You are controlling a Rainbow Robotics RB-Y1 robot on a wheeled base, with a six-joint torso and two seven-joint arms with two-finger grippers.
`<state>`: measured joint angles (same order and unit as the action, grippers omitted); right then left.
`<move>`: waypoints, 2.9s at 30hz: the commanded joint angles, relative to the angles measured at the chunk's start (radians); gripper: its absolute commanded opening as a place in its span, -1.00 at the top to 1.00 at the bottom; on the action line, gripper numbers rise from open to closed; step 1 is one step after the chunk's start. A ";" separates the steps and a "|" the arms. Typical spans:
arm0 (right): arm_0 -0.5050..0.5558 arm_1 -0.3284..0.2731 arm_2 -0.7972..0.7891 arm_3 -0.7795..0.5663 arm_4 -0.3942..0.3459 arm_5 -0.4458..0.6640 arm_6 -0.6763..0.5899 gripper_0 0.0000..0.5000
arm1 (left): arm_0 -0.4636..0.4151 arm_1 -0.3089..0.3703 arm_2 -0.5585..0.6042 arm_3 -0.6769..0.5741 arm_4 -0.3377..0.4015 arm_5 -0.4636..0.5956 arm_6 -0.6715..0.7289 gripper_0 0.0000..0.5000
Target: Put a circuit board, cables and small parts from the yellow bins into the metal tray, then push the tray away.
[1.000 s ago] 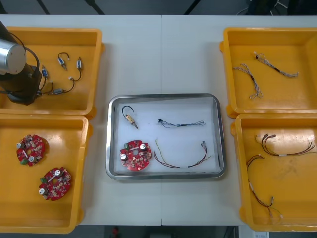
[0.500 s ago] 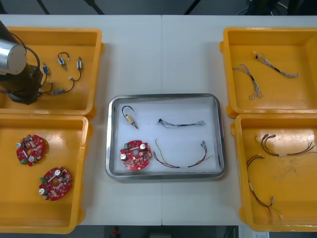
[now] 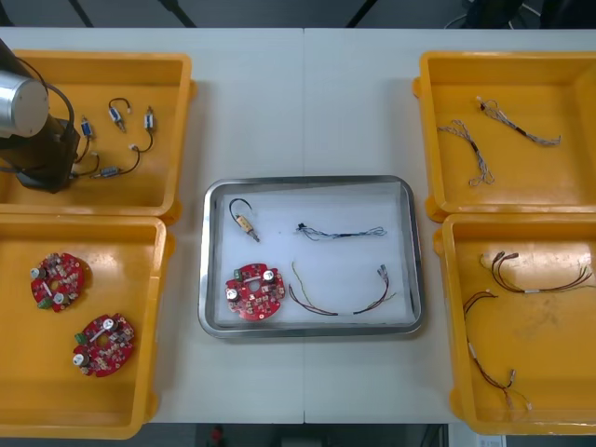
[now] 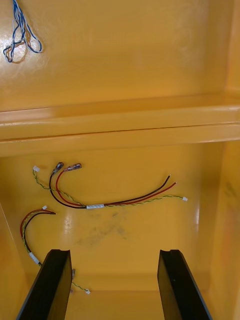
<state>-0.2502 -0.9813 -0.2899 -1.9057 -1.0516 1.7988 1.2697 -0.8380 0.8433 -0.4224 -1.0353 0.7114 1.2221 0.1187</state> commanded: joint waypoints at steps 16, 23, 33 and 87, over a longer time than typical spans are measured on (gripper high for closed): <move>0.006 -0.046 -0.029 -0.006 -0.004 -0.007 -0.010 -1.00 | -0.061 0.037 0.103 -0.077 0.007 0.205 -0.142 -1.00; 0.006 -0.046 -0.029 -0.006 -0.004 -0.007 -0.010 -1.00 | -0.047 0.037 0.103 -0.075 0.005 0.235 -0.231 -1.00; 0.006 -0.046 -0.029 -0.006 -0.004 -0.007 -0.010 -1.00 | -0.039 0.037 0.103 -0.063 0.002 0.198 -0.225 -1.00; 0.006 -0.046 -0.029 -0.006 -0.004 -0.007 -0.010 -1.00 | -0.039 0.013 0.019 0.093 0.069 0.014 -0.195 1.00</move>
<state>-0.2501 -0.9814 -0.2899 -1.9053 -1.0517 1.7985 1.2697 -0.8524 0.8437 -0.3894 -0.9431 0.7889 1.2444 -0.1211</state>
